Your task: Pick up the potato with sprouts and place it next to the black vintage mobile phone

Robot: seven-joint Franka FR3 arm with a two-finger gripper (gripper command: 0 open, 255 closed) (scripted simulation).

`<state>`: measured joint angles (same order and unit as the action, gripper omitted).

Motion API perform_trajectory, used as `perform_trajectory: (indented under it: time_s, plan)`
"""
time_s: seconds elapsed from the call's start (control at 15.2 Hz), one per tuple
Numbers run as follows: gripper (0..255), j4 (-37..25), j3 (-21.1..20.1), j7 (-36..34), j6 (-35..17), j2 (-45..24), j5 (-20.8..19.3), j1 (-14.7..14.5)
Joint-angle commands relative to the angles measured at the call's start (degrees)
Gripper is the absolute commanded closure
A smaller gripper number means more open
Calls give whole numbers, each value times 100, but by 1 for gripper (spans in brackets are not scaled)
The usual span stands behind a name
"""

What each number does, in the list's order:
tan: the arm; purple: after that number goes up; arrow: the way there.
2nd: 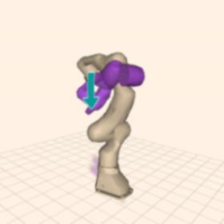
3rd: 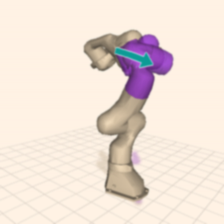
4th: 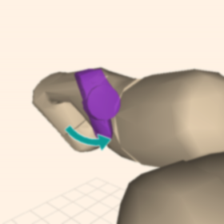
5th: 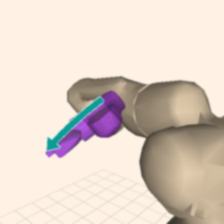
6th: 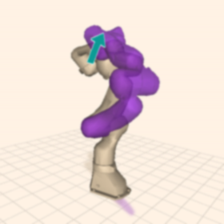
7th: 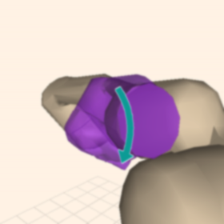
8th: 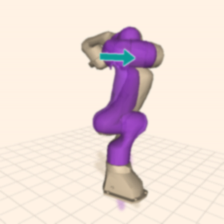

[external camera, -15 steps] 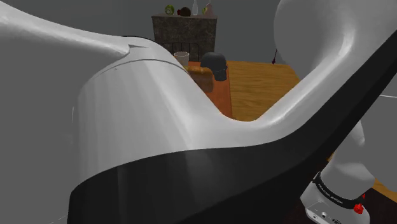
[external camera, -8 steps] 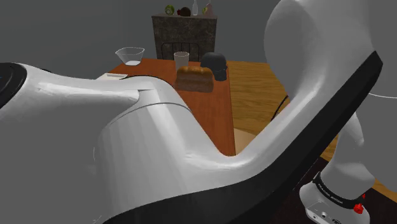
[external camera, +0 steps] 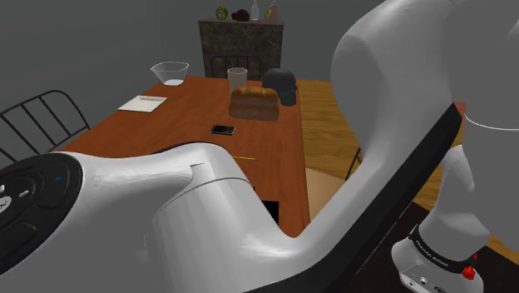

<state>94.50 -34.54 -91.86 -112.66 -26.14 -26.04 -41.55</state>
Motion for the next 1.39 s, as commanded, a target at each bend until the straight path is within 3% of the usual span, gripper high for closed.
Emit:
perform_trajectory:
  time_s: [0.0, 0.66, 1.12, 1.19, 1.32]
  plan:
    - [255, 69, 29, -43, -127, -67, -55, -7]
    - [255, 339, 177, -284, -670, -417, -336, -81]
    - [255, 339, 172, -286, -669, -418, -339, -76]
    - [0, 373, 166, -278, -679, -389, -328, -57]
    - [0, 345, 169, -278, -666, -406, -333, -68]
